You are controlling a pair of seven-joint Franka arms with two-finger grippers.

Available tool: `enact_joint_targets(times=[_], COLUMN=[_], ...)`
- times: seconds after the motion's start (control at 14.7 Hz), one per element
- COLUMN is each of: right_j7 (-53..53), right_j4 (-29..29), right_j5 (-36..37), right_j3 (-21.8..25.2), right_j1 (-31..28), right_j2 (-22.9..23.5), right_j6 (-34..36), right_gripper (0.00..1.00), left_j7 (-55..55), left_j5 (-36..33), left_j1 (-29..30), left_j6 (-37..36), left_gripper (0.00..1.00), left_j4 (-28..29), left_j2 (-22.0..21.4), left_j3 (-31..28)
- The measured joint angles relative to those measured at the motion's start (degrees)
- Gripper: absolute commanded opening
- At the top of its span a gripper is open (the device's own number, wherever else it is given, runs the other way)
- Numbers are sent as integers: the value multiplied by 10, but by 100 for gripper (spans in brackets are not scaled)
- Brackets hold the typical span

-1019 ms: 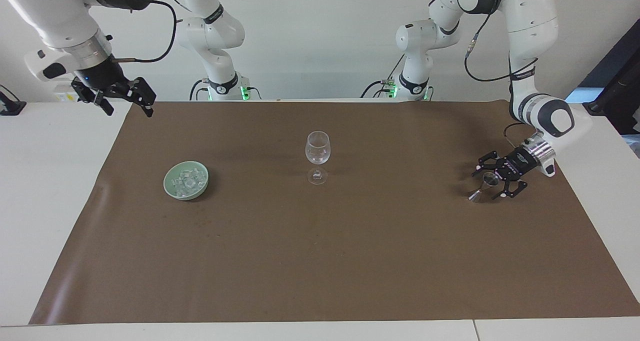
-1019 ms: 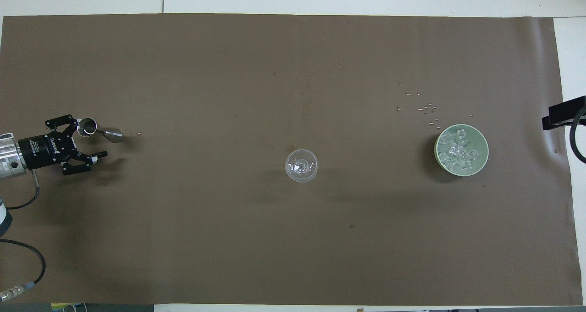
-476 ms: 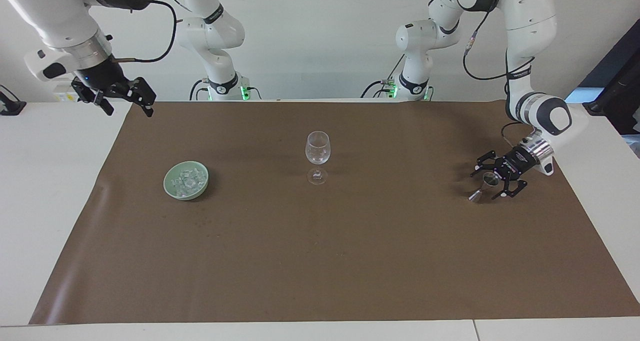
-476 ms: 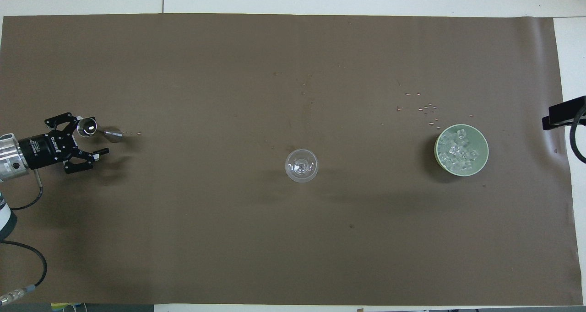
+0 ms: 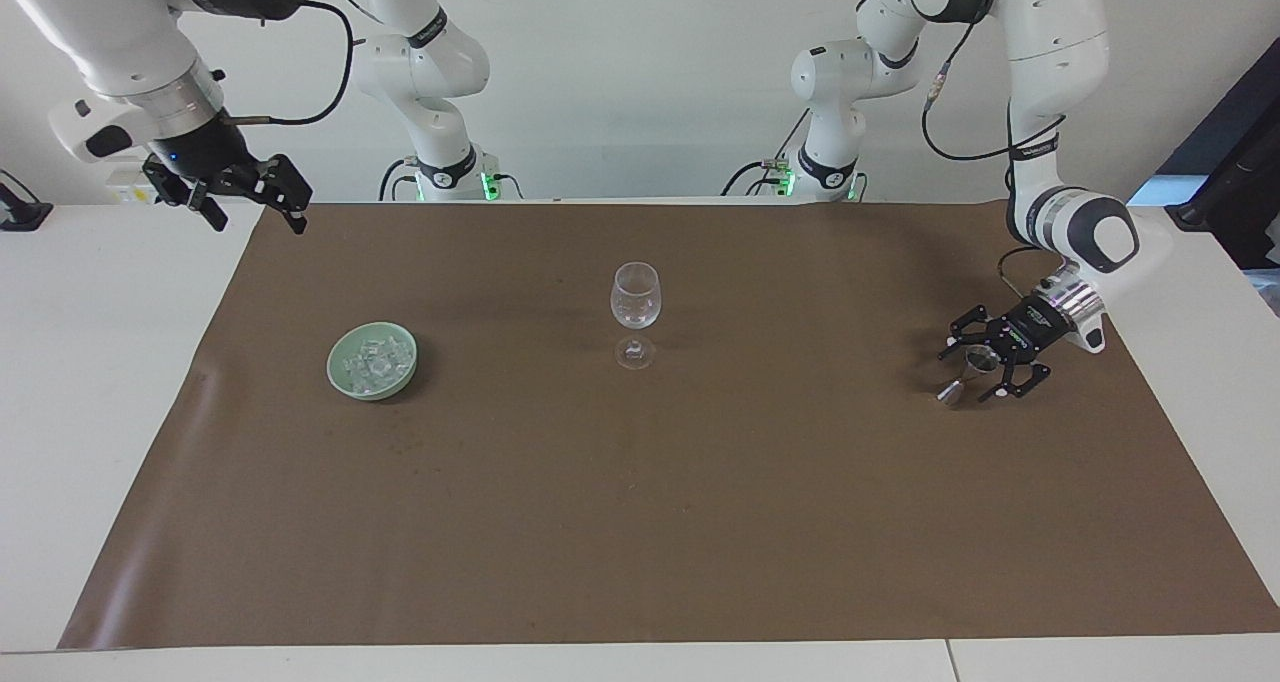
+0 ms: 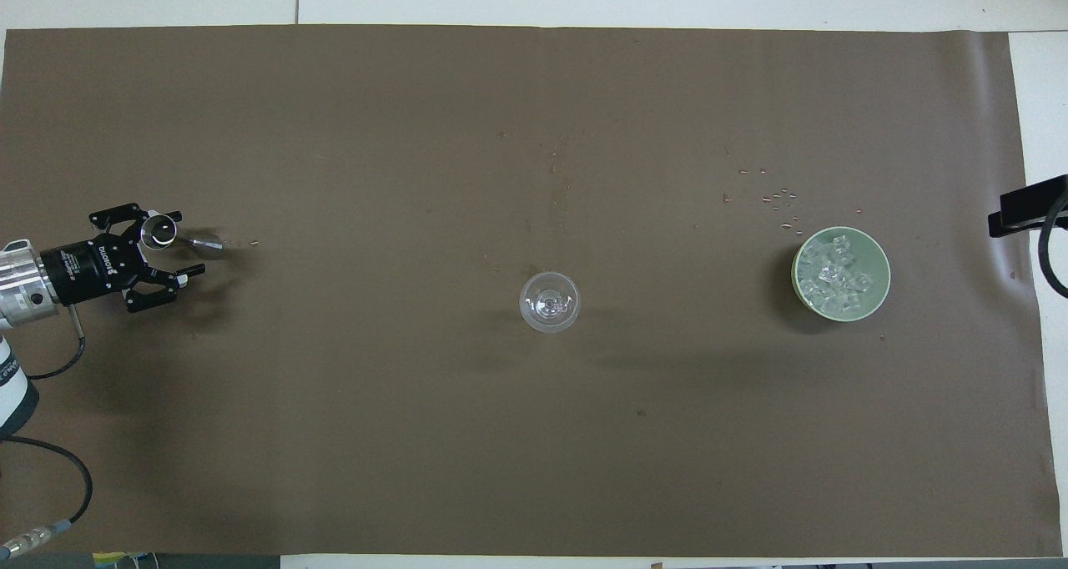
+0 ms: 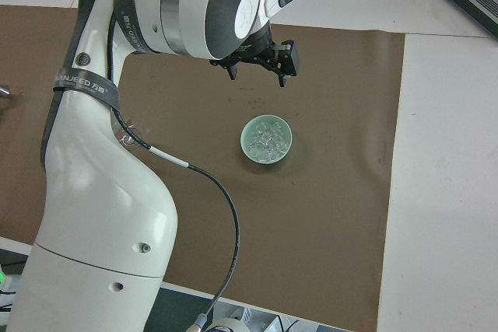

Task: Pour wine and add ice with both arms
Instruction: 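Lift the silver cup with the left gripper toward the clear glass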

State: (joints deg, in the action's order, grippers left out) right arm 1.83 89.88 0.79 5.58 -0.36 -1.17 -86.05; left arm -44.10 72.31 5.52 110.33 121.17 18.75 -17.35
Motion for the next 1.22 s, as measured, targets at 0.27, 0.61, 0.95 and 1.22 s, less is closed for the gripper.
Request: enact_joint_targets(times=[0.27,0.61,0.95,1.22], right_j7=[0,0,0,0], right_j4=[0,0,0,0], right_j5=[0,0,0,0], right_j3=[0,0,0,0], right_j1=[0,0,0,0], right_j2=[0,0,0,0], right_j6=[0,0,0,0], right_gripper=[100,100,100,100], left_j7=[3,3,3,-54], left_j5=[0,1,2,-3], left_j1=[0,0,-8,-43], left_j6=[1,1,-8,-10], left_gripper=[0,0,0,0], left_j4=[0,0,25,48], left_j2=[-6,-16,-74,-155], left_j3=[0,-1,0,0])
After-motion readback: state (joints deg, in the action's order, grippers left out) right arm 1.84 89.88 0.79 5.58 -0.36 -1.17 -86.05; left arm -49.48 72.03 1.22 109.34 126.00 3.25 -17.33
